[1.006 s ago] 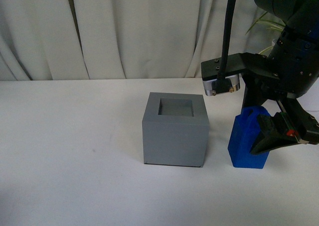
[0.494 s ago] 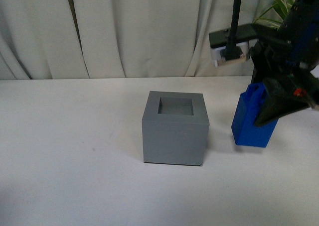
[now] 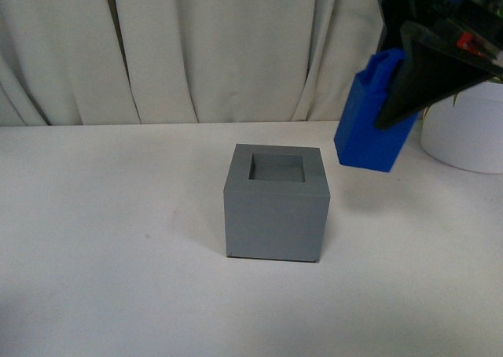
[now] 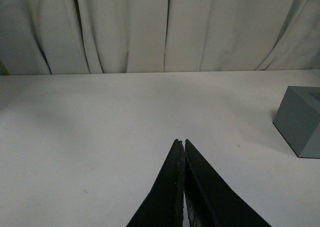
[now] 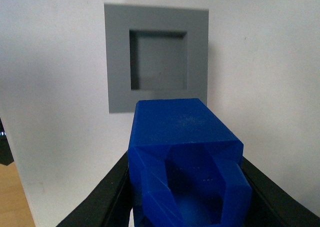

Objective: Insert blue part into gray base

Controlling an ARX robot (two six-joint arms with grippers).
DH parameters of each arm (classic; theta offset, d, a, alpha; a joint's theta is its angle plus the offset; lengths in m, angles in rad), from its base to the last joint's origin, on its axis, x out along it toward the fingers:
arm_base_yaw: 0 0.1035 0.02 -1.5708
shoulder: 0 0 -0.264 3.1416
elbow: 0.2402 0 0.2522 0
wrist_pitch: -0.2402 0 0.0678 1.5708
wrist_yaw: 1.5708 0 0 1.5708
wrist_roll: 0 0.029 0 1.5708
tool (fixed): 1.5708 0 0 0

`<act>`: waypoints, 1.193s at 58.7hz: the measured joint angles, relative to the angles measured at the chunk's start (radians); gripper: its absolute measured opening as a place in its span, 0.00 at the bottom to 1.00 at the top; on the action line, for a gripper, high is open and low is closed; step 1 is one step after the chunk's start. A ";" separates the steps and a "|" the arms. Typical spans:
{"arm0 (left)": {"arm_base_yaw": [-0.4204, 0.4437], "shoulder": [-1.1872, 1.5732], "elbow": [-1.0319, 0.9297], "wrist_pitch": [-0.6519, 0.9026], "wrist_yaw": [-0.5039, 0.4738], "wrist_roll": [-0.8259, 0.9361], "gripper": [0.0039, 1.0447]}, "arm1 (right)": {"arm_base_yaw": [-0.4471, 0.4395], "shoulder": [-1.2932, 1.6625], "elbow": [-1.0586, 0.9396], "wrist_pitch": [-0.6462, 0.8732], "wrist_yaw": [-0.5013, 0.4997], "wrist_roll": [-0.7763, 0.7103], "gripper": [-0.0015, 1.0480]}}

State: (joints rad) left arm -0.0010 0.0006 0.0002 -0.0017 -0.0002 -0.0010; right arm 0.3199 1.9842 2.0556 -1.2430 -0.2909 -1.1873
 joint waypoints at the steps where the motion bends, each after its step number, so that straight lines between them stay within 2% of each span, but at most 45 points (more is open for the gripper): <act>1: 0.000 0.000 0.000 0.000 0.000 0.000 0.04 | 0.003 0.002 0.004 0.000 0.000 0.000 0.45; 24: 0.000 0.000 0.000 0.000 0.000 0.000 0.04 | 0.090 0.117 0.083 -0.007 0.028 0.060 0.45; 70: 0.000 0.000 0.000 0.000 0.000 0.000 0.04 | 0.107 0.176 0.128 -0.030 0.074 0.105 0.45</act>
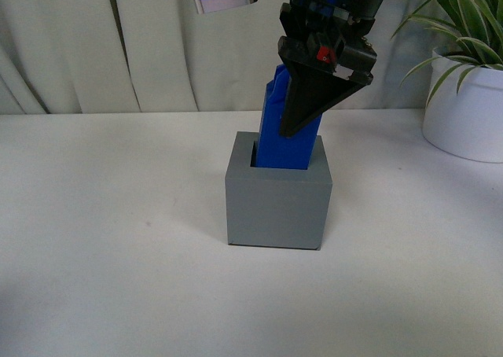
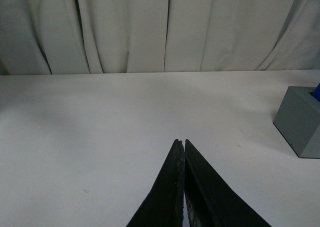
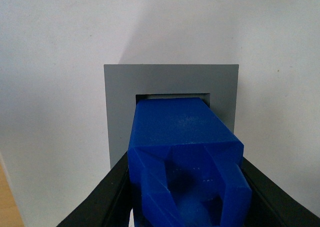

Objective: Insert blue part into gray base

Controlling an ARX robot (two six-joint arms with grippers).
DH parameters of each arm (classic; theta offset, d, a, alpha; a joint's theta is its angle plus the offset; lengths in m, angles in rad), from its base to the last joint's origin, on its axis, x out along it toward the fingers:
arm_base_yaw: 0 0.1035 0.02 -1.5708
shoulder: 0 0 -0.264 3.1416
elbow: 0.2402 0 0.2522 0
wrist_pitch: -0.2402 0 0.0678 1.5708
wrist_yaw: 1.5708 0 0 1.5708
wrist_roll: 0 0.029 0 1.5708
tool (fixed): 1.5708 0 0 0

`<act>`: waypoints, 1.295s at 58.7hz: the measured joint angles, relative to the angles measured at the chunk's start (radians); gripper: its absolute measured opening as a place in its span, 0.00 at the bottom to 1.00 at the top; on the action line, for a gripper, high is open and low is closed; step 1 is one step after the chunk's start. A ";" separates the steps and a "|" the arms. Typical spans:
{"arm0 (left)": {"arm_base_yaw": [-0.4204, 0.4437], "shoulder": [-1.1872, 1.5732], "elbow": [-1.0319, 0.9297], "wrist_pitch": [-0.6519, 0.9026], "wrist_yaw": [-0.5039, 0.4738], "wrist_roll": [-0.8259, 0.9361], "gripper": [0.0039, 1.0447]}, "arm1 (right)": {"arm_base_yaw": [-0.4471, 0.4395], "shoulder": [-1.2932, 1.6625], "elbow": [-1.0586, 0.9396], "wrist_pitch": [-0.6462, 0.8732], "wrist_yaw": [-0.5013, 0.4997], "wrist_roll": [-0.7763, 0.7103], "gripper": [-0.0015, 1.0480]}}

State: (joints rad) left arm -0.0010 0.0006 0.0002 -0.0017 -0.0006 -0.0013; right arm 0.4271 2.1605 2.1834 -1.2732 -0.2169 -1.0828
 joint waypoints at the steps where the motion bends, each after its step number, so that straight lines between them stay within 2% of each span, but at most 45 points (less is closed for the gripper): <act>1: 0.000 0.000 0.000 0.000 0.000 0.000 0.04 | 0.000 0.001 0.000 0.000 0.002 0.000 0.45; 7: 0.000 0.000 0.000 0.000 0.000 0.000 0.04 | 0.000 0.004 0.000 0.015 0.003 0.002 0.46; 17: 0.000 0.000 0.000 0.000 0.000 0.000 0.04 | -0.006 0.005 -0.001 0.042 -0.032 0.018 0.72; 19: 0.000 0.000 0.000 0.000 0.000 0.000 0.04 | -0.013 -0.014 -0.027 0.075 -0.065 0.026 0.84; 22: 0.000 0.000 0.000 0.000 0.000 0.000 0.04 | -0.022 -0.049 -0.076 0.122 -0.087 0.027 0.93; 35: 0.000 0.000 0.000 0.000 0.000 0.000 0.04 | -0.079 -0.279 -0.359 0.323 -0.190 0.025 0.91; 42: 0.000 0.000 0.000 0.000 0.000 0.000 0.04 | -0.146 -0.494 -0.656 0.562 -0.224 0.042 0.91; 45: 0.000 0.000 0.000 0.000 0.000 0.000 0.04 | -0.176 -0.569 -0.782 0.665 -0.259 0.074 0.91; 61: 0.000 0.000 0.000 0.000 0.000 0.000 0.04 | -0.272 -0.847 -1.262 1.070 -0.304 0.280 0.91; 71: 0.000 0.000 0.000 0.000 0.000 0.000 0.04 | -0.301 -0.989 -1.484 1.352 -0.238 0.527 0.91; 76: 0.000 0.000 0.000 0.000 0.000 0.000 0.04 | -0.305 -1.050 -1.592 1.516 -0.138 0.680 0.91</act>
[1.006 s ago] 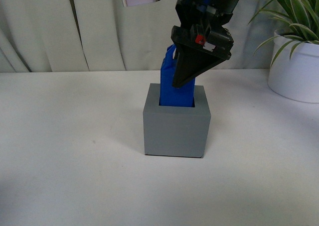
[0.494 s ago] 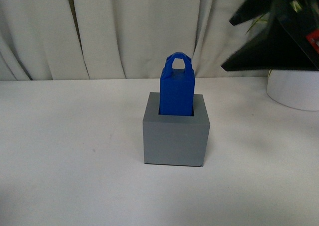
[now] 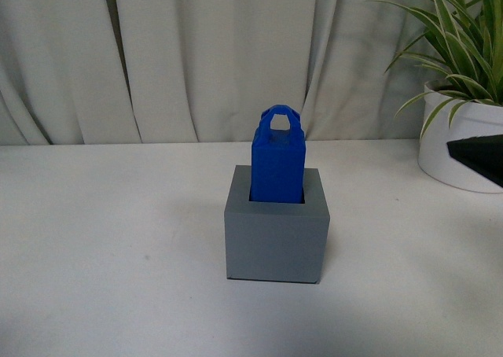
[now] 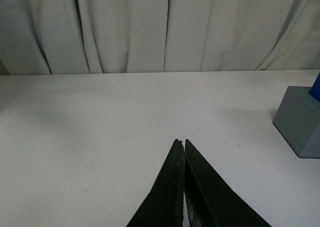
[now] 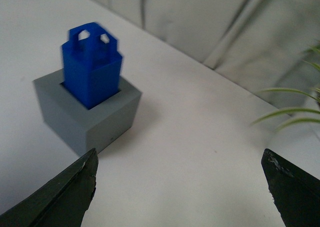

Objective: Insert blue part into gray base

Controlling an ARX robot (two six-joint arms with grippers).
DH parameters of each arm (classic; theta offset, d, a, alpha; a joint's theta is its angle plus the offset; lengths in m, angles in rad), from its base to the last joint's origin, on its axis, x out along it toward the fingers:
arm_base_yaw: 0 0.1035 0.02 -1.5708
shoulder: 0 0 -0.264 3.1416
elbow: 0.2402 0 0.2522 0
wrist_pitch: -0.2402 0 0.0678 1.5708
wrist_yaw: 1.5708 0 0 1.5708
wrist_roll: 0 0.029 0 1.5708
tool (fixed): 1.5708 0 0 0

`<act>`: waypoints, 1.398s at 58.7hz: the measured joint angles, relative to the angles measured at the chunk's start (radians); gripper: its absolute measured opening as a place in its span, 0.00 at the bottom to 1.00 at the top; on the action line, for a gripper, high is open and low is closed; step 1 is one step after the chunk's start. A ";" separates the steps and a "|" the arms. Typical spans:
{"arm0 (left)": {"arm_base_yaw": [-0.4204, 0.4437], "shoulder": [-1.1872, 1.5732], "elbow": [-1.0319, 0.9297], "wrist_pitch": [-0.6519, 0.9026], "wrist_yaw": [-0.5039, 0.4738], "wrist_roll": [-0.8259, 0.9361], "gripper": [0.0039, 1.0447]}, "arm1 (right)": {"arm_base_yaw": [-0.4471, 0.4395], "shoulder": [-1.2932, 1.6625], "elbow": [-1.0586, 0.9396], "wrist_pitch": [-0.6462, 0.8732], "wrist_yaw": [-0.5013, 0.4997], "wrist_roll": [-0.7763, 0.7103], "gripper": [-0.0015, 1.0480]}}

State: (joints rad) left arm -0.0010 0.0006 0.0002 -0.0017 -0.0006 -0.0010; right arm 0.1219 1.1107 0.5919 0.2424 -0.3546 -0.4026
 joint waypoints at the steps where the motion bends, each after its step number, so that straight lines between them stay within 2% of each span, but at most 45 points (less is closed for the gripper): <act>1: 0.000 0.000 0.000 0.000 0.000 0.000 0.04 | -0.001 -0.006 -0.011 0.017 0.007 0.018 0.91; 11: 0.000 0.000 0.000 0.000 0.000 0.000 0.04 | -0.003 -0.017 -0.024 0.035 0.014 0.113 0.91; 13: 0.000 0.000 0.000 0.000 0.000 0.000 0.04 | 0.007 -0.016 -0.039 0.073 0.069 0.142 0.89; 16: 0.000 0.000 0.000 0.000 0.000 0.000 0.04 | 0.034 -0.022 -0.112 0.256 0.292 0.230 0.80; 19: 0.000 0.000 0.000 0.000 0.000 0.000 0.04 | 0.035 -0.037 -0.170 0.364 0.422 0.286 0.71; 21: 0.000 0.000 0.000 0.000 0.000 0.000 0.04 | 0.030 -0.052 -0.199 0.401 0.471 0.313 0.66; 26: 0.000 0.000 0.000 0.000 -0.001 0.000 0.04 | 0.010 -0.098 -0.256 0.429 0.492 0.356 0.53; 44: 0.000 0.000 0.000 0.000 0.000 0.000 0.04 | -0.037 -0.257 -0.411 0.425 0.434 0.386 0.02; 48: 0.000 0.000 0.000 0.000 0.000 0.000 0.04 | -0.087 -0.296 -0.439 0.410 0.367 0.389 0.01; 52: 0.000 0.000 0.000 0.000 0.000 0.000 0.04 | -0.114 -0.331 -0.460 0.396 0.364 0.390 0.01; 82: 0.000 0.000 0.000 0.000 0.000 0.000 0.04 | -0.120 -0.589 -0.566 0.255 0.354 0.392 0.01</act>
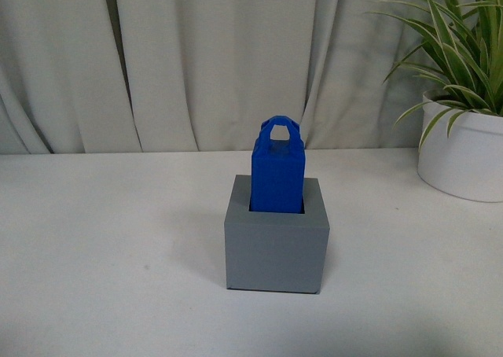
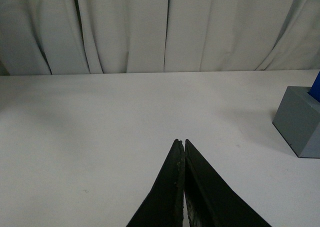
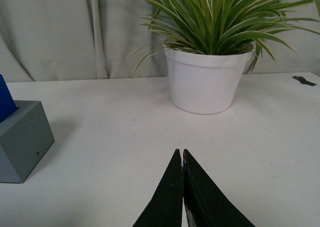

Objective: Insert blue part into gray base

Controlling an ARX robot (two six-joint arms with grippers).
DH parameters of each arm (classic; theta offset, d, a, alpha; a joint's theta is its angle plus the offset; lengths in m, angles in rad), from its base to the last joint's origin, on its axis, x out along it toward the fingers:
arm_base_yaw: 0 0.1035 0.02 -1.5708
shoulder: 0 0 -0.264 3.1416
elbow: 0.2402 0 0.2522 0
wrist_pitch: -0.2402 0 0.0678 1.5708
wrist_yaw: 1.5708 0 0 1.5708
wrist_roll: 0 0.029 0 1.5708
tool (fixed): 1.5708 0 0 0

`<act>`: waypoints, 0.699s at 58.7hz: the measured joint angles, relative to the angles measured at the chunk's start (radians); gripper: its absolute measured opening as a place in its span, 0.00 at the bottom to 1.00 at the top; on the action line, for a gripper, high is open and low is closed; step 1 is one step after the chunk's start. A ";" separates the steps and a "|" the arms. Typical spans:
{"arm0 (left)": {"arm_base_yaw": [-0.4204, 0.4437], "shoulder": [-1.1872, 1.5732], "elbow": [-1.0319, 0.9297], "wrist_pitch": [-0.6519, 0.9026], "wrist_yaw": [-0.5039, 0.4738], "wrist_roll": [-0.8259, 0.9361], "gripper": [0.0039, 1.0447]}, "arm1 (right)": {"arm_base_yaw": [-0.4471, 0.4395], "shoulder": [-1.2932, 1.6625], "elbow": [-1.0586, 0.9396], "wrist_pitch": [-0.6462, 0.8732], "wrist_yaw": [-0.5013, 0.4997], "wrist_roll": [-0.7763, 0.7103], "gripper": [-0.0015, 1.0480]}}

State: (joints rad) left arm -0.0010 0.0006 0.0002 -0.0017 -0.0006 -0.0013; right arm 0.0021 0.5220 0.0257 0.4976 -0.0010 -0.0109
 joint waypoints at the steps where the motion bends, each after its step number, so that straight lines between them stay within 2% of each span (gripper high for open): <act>1: 0.000 0.000 0.000 0.000 0.000 0.000 0.04 | 0.000 -0.006 -0.009 0.007 0.000 0.000 0.01; 41: 0.000 0.000 0.000 0.000 0.000 0.000 0.04 | 0.000 -0.314 -0.021 -0.285 -0.001 0.000 0.01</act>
State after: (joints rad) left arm -0.0010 0.0006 0.0002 -0.0017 -0.0002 -0.0013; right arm 0.0021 0.2077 0.0048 0.2123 -0.0017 -0.0105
